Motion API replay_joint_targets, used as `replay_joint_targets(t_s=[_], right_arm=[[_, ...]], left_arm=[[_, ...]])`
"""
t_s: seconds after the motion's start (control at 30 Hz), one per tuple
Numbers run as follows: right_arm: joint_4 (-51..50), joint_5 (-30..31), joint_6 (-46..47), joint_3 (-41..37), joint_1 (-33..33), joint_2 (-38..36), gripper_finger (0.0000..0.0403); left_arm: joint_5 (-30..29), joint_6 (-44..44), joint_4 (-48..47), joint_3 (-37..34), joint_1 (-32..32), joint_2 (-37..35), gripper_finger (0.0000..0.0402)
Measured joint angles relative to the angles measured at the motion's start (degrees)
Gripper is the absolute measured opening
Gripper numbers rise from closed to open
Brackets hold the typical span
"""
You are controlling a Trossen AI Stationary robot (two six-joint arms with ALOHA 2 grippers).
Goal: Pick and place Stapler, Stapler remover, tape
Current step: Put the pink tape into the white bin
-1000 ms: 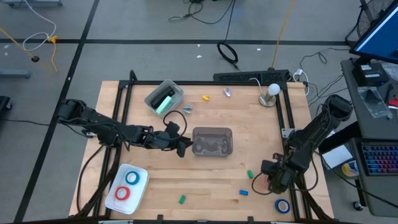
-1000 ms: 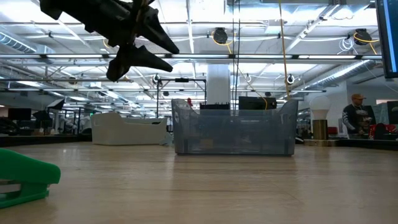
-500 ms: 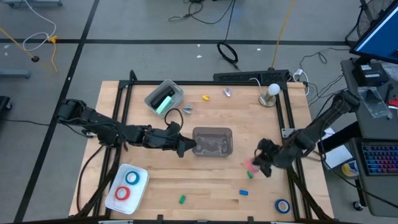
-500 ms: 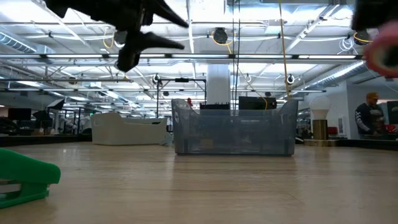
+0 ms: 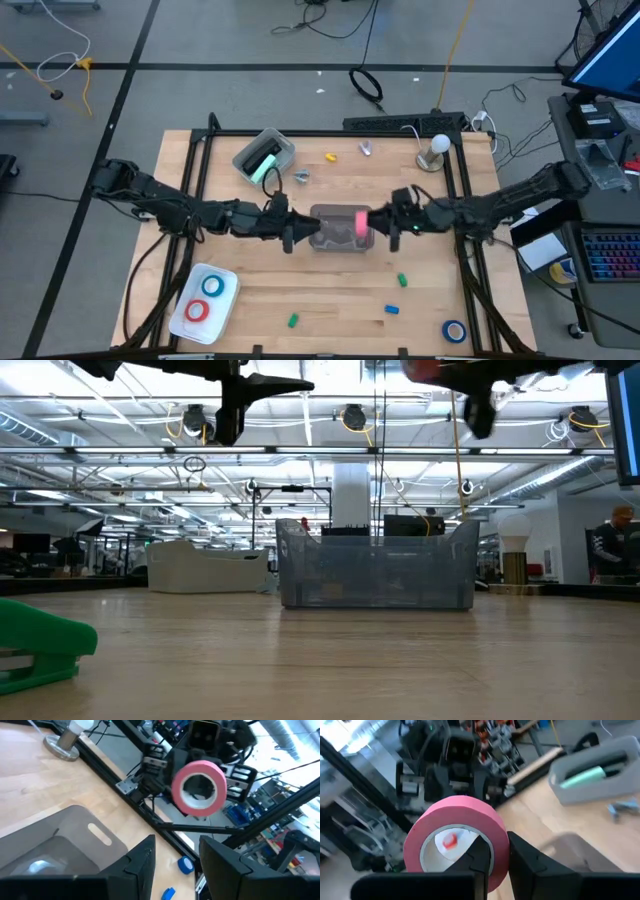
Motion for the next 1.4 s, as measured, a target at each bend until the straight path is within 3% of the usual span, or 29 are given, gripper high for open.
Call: replay_joint_targets(t_s=[0.27, 0.67, 1.03, 1.4], right_arm=[[13.5, -9.7, 5.4, 0.4, -6.6, 11.9, 0.0033], [12.5, -21.3, 2.6, 10.4, -12.7, 22.1, 0.0033], [12.3, -23.7, 1.4, 12.5, -14.0, 24.1, 0.0033], [4.9, -23.7, -1.2, 12.5, -14.6, 19.1, 0.0033]], left_arm=[[-1.2, 0.0, 1.7, 0.0, 0.0, 0.0, 0.0150], [-3.0, -0.8, 1.7, 0.0, 0.0, 0.0, 0.0150], [-2.4, -0.4, 3.7, 0.0, -0.1, -0.1, 0.0150], [6.2, 0.7, 2.6, 0.0, 0.0, 0.0, 0.0150]])
